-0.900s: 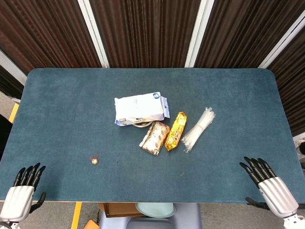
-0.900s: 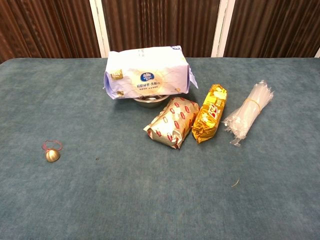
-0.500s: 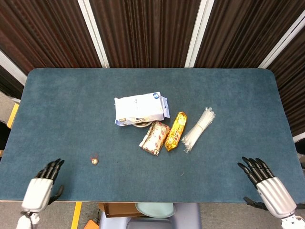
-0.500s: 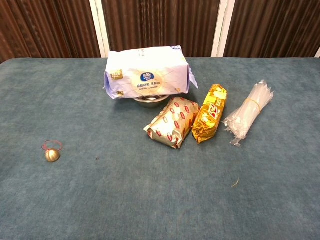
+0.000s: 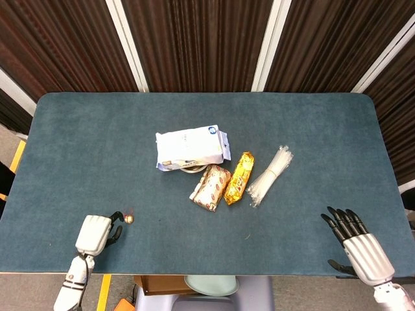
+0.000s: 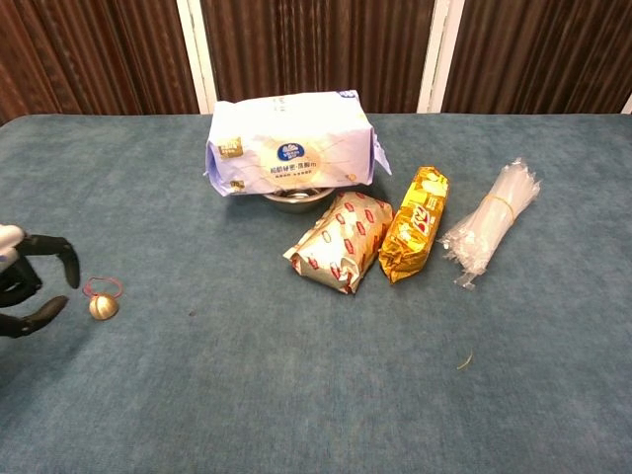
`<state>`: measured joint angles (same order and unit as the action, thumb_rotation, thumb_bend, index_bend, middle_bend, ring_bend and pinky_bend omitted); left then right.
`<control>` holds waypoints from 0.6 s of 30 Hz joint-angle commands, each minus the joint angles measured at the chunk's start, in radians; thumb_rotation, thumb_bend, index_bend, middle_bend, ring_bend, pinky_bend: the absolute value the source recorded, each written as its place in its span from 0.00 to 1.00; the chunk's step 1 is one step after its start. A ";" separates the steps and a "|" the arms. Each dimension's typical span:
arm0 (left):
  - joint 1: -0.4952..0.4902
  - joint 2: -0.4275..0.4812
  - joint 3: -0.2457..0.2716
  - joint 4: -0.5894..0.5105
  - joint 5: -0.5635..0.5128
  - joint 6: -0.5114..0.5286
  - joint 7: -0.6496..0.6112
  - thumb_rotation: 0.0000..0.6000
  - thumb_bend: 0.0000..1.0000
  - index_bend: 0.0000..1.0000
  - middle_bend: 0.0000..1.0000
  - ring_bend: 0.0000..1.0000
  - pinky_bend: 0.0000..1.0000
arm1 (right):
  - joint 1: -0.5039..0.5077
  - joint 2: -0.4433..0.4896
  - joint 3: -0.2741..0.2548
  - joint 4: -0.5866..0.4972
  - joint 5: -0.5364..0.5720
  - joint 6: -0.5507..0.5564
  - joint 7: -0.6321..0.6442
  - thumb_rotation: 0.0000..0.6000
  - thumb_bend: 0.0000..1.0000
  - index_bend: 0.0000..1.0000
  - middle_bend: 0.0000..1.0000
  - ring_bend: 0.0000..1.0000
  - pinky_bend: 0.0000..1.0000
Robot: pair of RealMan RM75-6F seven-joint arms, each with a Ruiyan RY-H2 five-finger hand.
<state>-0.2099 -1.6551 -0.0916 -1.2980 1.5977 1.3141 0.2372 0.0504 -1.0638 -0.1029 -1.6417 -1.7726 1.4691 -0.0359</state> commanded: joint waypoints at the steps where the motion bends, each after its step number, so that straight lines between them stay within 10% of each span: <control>1: -0.034 -0.042 -0.014 0.057 -0.020 -0.019 0.004 1.00 0.44 0.52 1.00 1.00 1.00 | 0.010 -0.009 0.008 -0.007 0.020 -0.023 -0.018 1.00 0.21 0.00 0.00 0.00 0.00; 18: -0.079 -0.100 0.000 0.154 -0.058 -0.014 -0.011 1.00 0.44 0.53 1.00 1.00 1.00 | 0.017 -0.018 0.015 -0.021 0.058 -0.047 -0.050 1.00 0.21 0.00 0.00 0.00 0.00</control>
<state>-0.2880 -1.7547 -0.0925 -1.1439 1.5404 1.2998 0.2257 0.0679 -1.0819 -0.0880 -1.6623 -1.7143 1.4221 -0.0860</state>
